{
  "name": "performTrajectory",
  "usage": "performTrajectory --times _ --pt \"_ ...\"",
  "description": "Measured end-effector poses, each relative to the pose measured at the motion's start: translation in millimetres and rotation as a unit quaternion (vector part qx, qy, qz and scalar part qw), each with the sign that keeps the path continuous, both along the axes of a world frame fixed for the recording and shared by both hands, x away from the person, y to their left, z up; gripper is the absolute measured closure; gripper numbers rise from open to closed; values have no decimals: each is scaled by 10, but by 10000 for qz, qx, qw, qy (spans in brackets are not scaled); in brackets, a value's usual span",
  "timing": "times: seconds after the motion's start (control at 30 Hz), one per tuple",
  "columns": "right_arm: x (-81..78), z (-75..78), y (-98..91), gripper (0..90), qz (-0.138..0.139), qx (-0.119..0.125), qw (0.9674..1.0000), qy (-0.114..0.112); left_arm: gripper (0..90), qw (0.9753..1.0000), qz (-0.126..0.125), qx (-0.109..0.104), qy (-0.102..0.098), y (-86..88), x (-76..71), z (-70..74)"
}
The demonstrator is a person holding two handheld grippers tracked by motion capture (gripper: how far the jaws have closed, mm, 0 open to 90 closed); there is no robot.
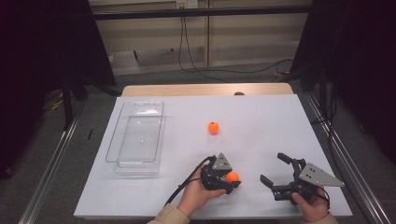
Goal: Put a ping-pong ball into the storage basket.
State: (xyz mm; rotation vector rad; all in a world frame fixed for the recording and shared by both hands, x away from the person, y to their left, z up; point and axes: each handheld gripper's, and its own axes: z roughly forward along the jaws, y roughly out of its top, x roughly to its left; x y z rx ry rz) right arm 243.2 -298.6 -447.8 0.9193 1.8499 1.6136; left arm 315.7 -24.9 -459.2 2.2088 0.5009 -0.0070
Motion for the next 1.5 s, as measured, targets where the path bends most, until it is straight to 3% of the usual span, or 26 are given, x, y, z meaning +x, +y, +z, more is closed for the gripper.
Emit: performTrajectory --times 0.17,0.5,0.87,1.2,1.5 --pt "5 1 -11 8 -15 12 10000 7 504 10000 57 -1 42 3 3 0" --pt "6 3 -14 8 -19 31 10000 -6 509 10000 35 30 56 32 13 21" --pt "1 7 -8 9 -1 17 10000 -12 509 9995 149 -207 181 100 39 84" --pt "3 5 -2 9 14 9 10000 -5 509 9993 176 -242 209 125 57 100" --pt "2 8 -4 9 8 1 10000 -24 509 9980 348 -478 217 197 78 159"
